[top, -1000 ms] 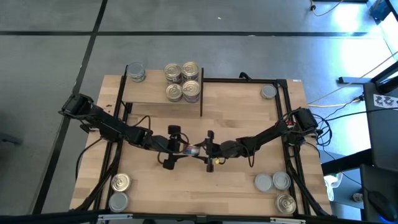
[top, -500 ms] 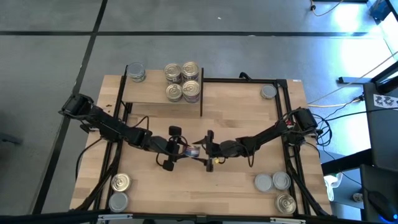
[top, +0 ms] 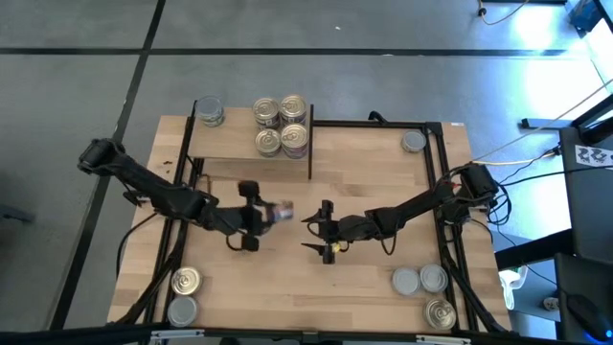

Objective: Stack canned seafood by type on shelf
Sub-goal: Stack the blue tuna can on top of the blue tuna can on the shelf

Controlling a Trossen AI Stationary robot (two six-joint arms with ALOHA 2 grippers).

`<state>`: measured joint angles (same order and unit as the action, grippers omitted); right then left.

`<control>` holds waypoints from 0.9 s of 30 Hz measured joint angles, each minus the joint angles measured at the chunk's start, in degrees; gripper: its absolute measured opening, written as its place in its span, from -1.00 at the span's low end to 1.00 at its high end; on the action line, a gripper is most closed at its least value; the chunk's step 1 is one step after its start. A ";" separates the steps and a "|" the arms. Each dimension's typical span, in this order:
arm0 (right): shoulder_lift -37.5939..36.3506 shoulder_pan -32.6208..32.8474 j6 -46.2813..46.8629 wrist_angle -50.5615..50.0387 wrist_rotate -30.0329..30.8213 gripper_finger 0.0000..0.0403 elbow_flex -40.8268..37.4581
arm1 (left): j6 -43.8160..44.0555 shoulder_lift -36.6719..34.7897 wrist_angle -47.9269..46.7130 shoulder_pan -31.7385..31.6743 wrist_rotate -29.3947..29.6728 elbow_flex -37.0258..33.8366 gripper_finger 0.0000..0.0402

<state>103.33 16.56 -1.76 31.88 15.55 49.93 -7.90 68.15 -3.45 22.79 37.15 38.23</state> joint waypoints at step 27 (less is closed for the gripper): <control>0.02 -0.09 -0.02 -2.36 -0.20 0.55 -0.04 | -26.47 -3.62 -7.06 -23.06 15.79 8.46 -0.02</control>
<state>103.35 16.47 -1.78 29.52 15.35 49.89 -34.37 64.53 -10.51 -0.27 52.94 46.70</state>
